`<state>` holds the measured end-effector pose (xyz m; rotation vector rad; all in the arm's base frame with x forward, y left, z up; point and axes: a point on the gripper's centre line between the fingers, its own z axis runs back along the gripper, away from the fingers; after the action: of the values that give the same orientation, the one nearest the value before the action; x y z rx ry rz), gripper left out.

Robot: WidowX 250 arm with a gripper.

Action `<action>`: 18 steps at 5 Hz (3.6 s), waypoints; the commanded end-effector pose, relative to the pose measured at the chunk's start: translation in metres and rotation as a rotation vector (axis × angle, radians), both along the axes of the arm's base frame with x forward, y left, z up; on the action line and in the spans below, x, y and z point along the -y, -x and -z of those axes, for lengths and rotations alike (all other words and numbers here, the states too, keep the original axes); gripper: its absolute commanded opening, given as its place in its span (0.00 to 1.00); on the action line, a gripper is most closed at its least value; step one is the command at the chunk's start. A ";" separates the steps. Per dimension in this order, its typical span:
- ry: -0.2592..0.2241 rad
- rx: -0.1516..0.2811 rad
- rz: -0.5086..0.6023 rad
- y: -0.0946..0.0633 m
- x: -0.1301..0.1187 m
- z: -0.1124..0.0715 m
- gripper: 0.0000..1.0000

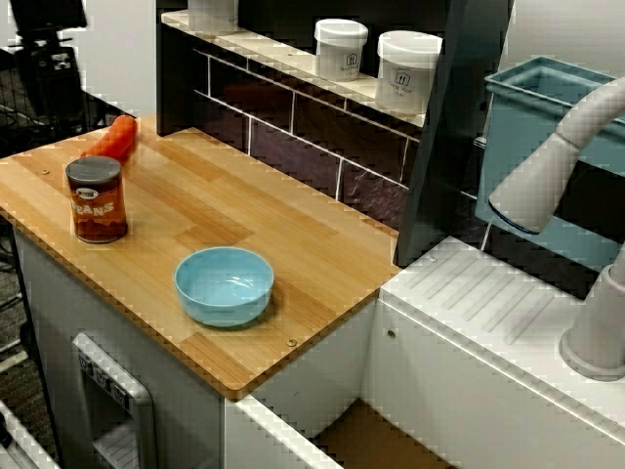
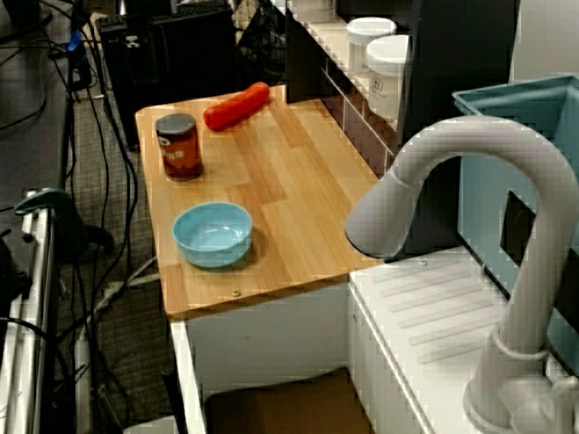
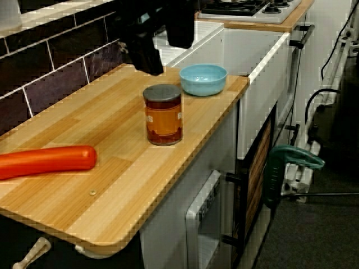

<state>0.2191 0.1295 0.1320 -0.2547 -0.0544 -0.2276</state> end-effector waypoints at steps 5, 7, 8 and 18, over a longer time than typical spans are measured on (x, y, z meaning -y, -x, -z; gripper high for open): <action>-0.175 0.019 -0.066 0.028 0.010 0.065 1.00; -0.168 0.018 -0.085 0.025 0.023 0.074 1.00; -0.165 0.003 -0.108 0.020 0.030 0.077 0.00; -0.121 -0.028 -0.217 -0.090 0.016 0.070 1.00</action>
<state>0.3072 0.1103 0.0467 -0.1498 0.0001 -0.0091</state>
